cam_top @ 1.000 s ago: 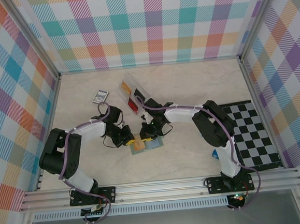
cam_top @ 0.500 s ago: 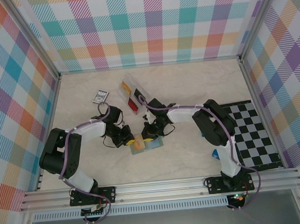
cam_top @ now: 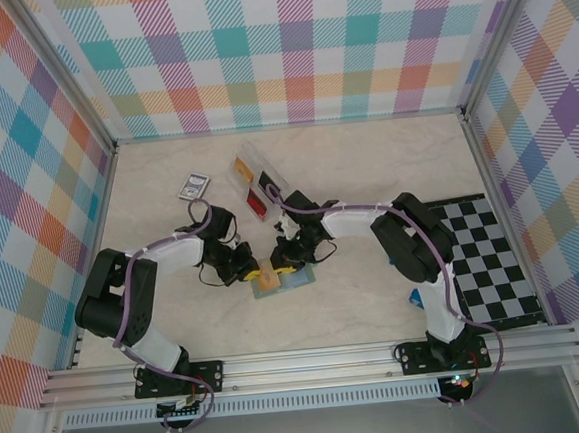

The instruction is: Take the credit cards out of the card holder

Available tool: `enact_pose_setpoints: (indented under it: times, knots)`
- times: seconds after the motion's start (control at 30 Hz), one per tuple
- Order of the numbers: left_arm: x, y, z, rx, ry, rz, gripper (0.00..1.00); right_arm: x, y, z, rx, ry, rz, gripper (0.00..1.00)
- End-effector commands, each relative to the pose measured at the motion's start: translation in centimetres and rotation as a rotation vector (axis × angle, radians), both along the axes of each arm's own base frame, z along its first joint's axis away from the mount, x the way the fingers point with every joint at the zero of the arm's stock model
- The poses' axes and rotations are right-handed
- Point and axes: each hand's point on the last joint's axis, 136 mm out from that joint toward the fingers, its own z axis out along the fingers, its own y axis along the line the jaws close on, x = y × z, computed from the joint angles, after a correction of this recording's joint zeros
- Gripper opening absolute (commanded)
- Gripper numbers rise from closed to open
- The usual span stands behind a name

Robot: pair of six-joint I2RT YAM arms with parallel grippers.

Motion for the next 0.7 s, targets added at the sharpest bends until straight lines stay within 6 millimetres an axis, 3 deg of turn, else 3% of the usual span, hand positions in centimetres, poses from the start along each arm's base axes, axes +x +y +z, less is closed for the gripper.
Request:
enact_pose_setpoints:
  times: [0.0, 0.23, 0.43, 0.67]
  knots:
    - [-3.1, 2.1, -3.7, 0.125, 0.117, 0.009, 0.02, -0.8, 0.1, -1.7, -0.029, 0.016, 0.005, 0.12]
    - [-2.8, 2.2, -3.1, 0.136, 0.101, 0.005, 0.05, -0.4, -0.2, -0.1, -0.022, -0.034, 0.002, 0.0]
    - [-1.9, 2.2, -1.5, 0.144, 0.066, 0.004, 0.16, 0.2, -1.6, 1.5, -0.047, -0.106, -0.007, 0.0]
    - [-1.3, 1.9, -0.6, 0.132, 0.04, -0.004, 0.19, 0.3, -3.4, 1.2, -0.124, -0.127, -0.008, 0.0]
